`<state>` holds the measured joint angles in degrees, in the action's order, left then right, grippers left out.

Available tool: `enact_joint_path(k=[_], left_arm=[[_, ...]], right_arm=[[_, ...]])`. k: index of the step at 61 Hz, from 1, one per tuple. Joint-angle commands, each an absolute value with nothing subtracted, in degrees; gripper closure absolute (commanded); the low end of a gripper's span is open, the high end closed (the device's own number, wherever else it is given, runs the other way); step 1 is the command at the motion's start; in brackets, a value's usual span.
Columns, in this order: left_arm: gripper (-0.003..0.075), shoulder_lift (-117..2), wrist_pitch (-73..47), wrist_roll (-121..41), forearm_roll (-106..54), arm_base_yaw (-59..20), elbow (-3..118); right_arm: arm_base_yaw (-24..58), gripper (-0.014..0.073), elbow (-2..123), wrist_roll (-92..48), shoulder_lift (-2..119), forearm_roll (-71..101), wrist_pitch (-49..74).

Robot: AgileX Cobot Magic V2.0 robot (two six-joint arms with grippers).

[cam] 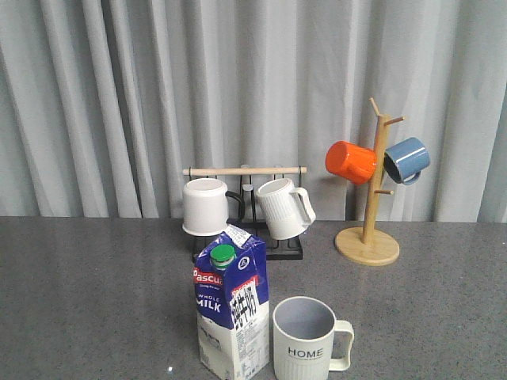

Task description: Place milk next to cup

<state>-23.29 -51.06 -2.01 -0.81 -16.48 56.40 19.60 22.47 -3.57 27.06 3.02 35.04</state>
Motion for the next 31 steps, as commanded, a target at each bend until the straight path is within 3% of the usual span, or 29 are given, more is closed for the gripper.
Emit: enact_joint_path(k=[1,12,31], left_arm=[[0.0728,-18.8,-31.4,-0.6,-2.5,-12.9,42.6],[0.0728,-9.6,-12.2,3.2,-8.0,-5.4,19.3],[0.0728,-1.1,-4.7,2.4,-8.0,2.1,1.3]], right_arm=[[19.5,0.0599,23.9,-3.5,27.2,2.9,31.2],[19.5,0.0599,23.9,-3.5,27.2,2.9,31.2],[19.5,0.0599,23.9,-3.5,27.2,2.9,31.2]])
